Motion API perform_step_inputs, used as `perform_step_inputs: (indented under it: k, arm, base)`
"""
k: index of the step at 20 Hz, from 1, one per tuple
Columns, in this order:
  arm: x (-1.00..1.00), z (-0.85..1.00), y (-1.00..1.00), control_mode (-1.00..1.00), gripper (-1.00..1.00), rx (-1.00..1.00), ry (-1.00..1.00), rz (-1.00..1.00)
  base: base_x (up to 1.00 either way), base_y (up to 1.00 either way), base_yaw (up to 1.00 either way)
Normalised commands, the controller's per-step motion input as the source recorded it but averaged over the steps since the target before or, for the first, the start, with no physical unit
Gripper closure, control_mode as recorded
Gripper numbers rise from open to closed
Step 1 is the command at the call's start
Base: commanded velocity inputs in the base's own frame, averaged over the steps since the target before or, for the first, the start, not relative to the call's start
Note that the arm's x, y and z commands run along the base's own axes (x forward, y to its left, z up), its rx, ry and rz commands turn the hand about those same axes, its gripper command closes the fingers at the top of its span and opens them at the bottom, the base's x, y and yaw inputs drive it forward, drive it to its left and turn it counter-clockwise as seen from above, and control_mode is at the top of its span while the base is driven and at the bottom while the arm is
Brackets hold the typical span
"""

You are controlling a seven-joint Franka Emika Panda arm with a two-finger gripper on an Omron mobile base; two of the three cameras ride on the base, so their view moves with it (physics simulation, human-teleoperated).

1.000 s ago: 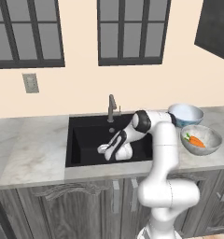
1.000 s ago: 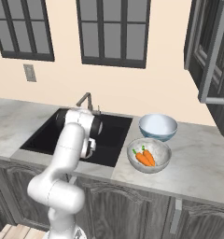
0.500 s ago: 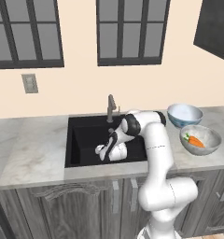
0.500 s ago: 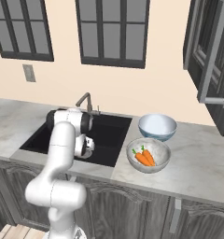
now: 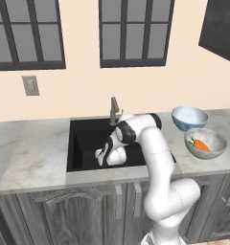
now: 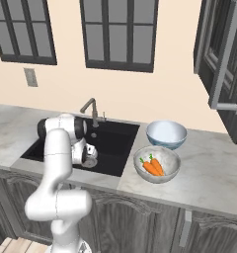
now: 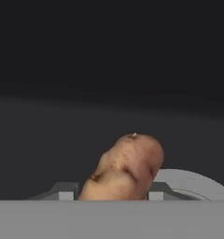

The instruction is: Pick the carrots from the cabinet and place them in one bowl. Pick the potato from the sink and place it in the other bowl.

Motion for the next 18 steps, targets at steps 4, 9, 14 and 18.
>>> perform_step_inputs:
  k: [4,9,14,18]
  arm:
    - [-0.17,0.36,-0.11,-1.00,1.00,0.00,-0.07,-0.01]
    - [-0.24,0.40,-0.24,-1.00,1.00,0.00,-0.08,0.00]
    - [-0.29,0.33,-0.31,-1.00,1.00,0.00,-0.08,0.00]
    - [-0.36,0.11,-0.17,-1.00,1.00,0.00,-0.08,0.00]
  base:
    - [0.00,0.00,0.00]
    - [0.00,0.00,0.00]
    - [0.00,0.00,0.00]
    - [0.00,0.00,0.00]
